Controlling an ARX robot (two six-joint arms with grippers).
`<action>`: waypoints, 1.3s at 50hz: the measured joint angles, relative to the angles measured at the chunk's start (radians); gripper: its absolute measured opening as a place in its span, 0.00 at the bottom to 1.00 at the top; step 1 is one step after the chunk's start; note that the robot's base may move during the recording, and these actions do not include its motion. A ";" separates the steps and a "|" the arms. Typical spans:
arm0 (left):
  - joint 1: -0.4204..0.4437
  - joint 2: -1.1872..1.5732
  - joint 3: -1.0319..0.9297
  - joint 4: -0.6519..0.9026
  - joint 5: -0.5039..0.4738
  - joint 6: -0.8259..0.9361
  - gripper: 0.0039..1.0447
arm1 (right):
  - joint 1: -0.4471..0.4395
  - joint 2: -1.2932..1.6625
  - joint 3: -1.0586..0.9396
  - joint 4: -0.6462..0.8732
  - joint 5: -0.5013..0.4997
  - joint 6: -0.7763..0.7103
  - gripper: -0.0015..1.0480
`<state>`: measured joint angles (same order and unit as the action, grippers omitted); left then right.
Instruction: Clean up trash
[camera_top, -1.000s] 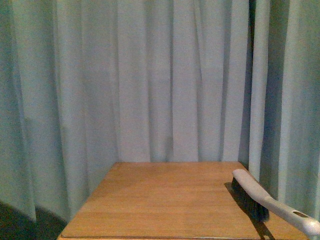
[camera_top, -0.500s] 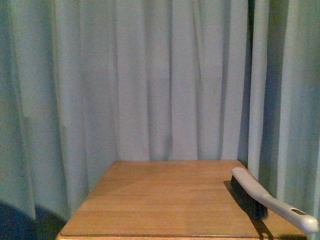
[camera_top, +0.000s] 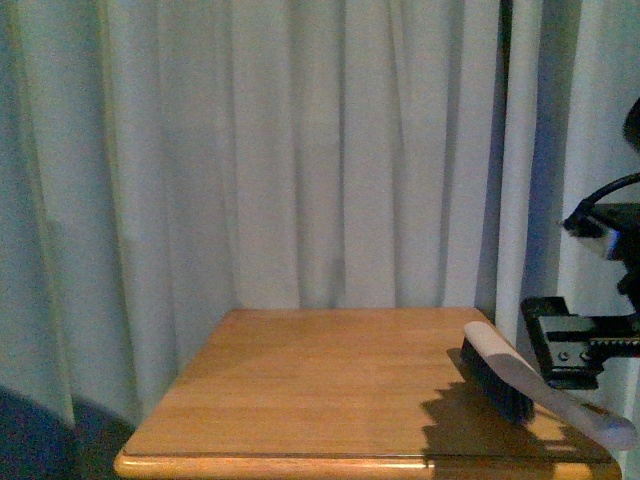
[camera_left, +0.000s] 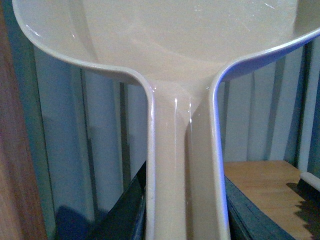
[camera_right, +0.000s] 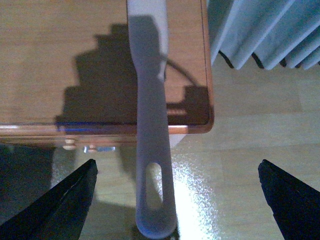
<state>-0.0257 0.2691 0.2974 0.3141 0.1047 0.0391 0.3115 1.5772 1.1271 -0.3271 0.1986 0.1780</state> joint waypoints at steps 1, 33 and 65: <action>0.000 0.000 0.000 0.000 0.000 0.000 0.25 | 0.003 0.017 0.011 -0.006 0.000 0.007 0.93; 0.000 0.000 0.000 0.000 0.000 0.000 0.25 | -0.002 0.281 0.215 -0.093 -0.028 0.122 0.93; 0.000 0.000 0.000 0.000 0.000 0.000 0.25 | -0.041 0.317 0.230 -0.105 -0.040 0.116 0.18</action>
<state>-0.0257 0.2691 0.2974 0.3141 0.1047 0.0391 0.2703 1.8938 1.3567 -0.4320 0.1589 0.2943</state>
